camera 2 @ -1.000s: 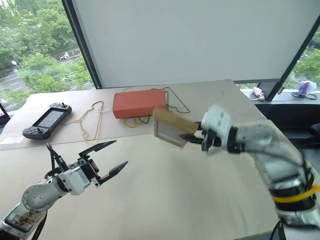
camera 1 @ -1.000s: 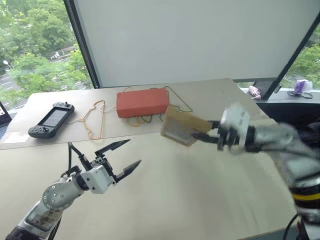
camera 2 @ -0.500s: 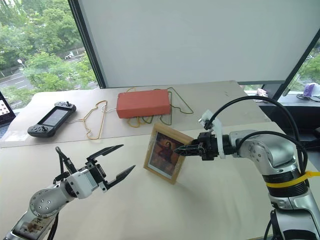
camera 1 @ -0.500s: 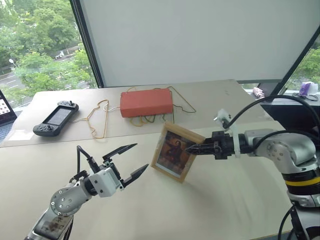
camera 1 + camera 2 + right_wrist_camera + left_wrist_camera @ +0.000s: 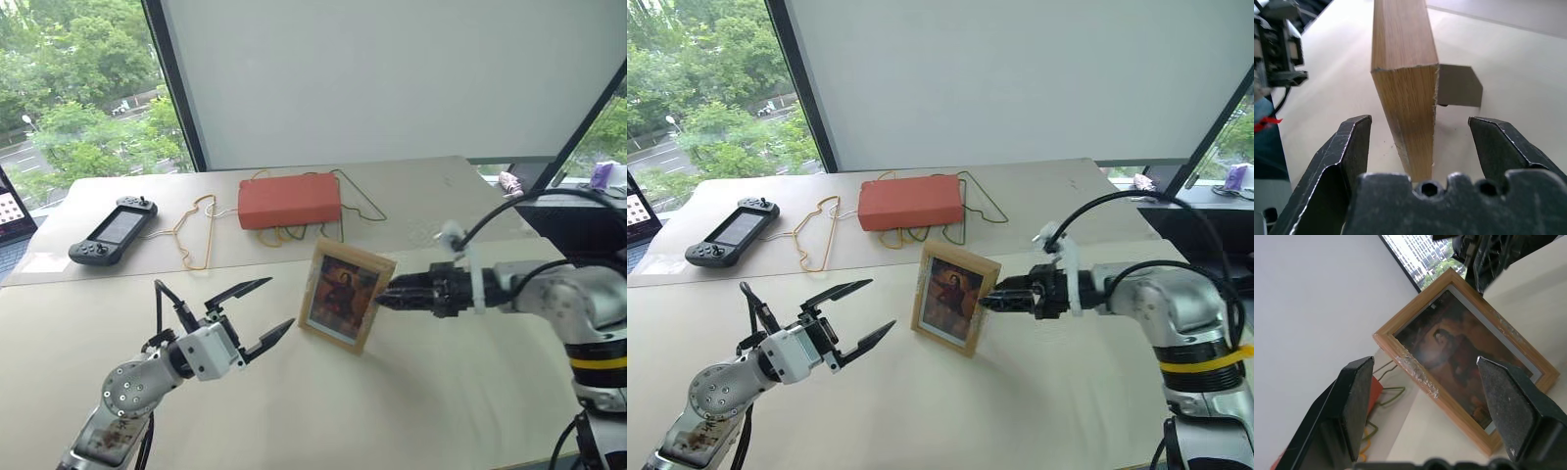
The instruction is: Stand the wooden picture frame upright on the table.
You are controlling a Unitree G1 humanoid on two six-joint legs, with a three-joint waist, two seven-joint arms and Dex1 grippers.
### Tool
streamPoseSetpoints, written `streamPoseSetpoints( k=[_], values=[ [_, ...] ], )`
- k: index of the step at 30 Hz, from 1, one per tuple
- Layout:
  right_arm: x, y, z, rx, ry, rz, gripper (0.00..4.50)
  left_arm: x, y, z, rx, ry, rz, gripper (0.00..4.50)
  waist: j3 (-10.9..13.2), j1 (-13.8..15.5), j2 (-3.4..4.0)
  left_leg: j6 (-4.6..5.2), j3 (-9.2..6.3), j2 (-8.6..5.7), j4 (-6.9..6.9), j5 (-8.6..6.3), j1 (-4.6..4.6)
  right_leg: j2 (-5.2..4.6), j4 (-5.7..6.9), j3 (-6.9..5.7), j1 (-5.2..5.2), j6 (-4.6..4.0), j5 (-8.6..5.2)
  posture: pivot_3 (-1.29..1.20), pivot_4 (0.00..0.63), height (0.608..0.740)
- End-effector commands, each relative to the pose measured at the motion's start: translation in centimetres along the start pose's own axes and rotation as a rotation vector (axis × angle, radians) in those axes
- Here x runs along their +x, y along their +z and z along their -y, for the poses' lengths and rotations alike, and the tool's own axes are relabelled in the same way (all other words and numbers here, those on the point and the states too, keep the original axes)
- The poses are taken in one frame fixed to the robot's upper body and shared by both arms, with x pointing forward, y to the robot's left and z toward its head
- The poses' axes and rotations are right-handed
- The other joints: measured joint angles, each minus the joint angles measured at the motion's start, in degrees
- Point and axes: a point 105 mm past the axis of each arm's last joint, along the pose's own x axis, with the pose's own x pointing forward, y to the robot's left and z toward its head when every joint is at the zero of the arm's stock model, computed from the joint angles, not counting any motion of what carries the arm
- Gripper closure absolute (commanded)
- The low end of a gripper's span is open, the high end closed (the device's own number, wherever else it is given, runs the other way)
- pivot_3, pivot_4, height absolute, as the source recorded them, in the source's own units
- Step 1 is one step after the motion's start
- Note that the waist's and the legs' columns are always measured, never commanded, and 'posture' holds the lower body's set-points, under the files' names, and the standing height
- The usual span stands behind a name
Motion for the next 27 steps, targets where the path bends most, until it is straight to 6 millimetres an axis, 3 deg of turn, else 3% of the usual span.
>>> streamPoseSetpoints(
  k=[1,4,7,10,12,15,18,20,27],
  values=[
    [-2.5,-2.2,0.6,-0.011,-0.151,-0.044,0.74,-0.3,-0.3,-0.4,-0.139,0.026,-0.046,0.88,0.0,0.3,0.0,0.0,0.02,0.0,0.0,0.0,-0.02,0.0,0.01,0.01,-0.01,0.0,0.0,0.0,0.15,0.74],
    [-3.3,-4.5,3.2,-0.003,-0.446,-0.068,0.74,-0.8,-1.1,0.0,-0.247,0.084,-0.122,0.88,0.0,0.0,0.0,0.02,0.1,0.02,0.02,-0.01,0.02,0.02,0.04,0.08,0.0,0.0,0.0,0.0,0.15,0.74],
    [-3.5,-4.8,4.5,-0.078,-0.735,0.021,0.74,-1.2,-2.7,-0.2,-0.368,0.21,-0.231,0.88,0.0,-0.4,-0.01,-0.01,0.15,0.03,0.01,0.0,0.1,0.01,0.06,0.19,0.01,0.01,0.0,0.0,0.15,0.74],
    [-4.5,-4.7,4.8,-0.098,-1.065,0.263,0.74,-1.5,-4.4,-0.7,-0.497,0.438,-0.314,0.88,0.0,-0.2,0.02,-0.16,0.04,0.05,-0.05,0.09,0.2,0.07,0.15,0.15,0.07,0.01,0.0,0.0,0.15,0.74],
    [-4.8,-4.7,4.0,-0.069,-1.155,0.431,0.74,-2.0,-5.5,-1.0,-0.548,0.578,-0.367,0.88,0.0,0.0,0.04,-0.22,0.0,0.03,-0.05,0.12,0.22,0.06,0.19,0.15,0.06,0.01,0.0,0.0,0.15,0.74],
    [-2.7,-5.4,2.1,-0.201,-1.151,0.474,0.74,-2.3,-6.9,-1.3,-0.551,0.687,-0.42,0.88,0.0,0.2,0.05,-0.26,-0.05,-0.12,-0.02,0.15,0.2,0.01,0.19,0.19,0.05,0.03,0.02,0.0,0.15,0.74],
    [-0.4,-7.4,1.6,-0.17,-1.096,0.483,0.74,-2.3,-8.5,-0.9,-0.585,0.743,-0.465,0.88,-0.1,0.1,0.02,-0.29,-0.04,-0.23,-0.12,0.16,0.47,0.06,0.11,0.18,0.25,0.03,0.02,0.0,0.15,0.74],
    [0.0,-8.0,1.9,-0.162,-1.092,0.491,0.74,-2.1,-8.9,-1.0,-0.586,0.759,-0.471,0.88,-0.1,-0.2,0.03,-0.26,-0.04,-0.19,-0.32,0.14,0.96,0.1,-0.05,0.17,0.72,0.01,0.0,0.0,0.15,0.74],
    [0.3,-8.6,3.1,-0.18,-1.098,0.475,0.74,-2.3,-9.2,-1.0,-0.585,0.744,-0.483,0.88,-0.1,-0.8,0.02,-0.25,-0.14,-0.16,-0.33,0.14,0.98,0.14,-0.05,0.17,0.73,0.0,-0.01,0.0,0.15,0.74]
  ],
)
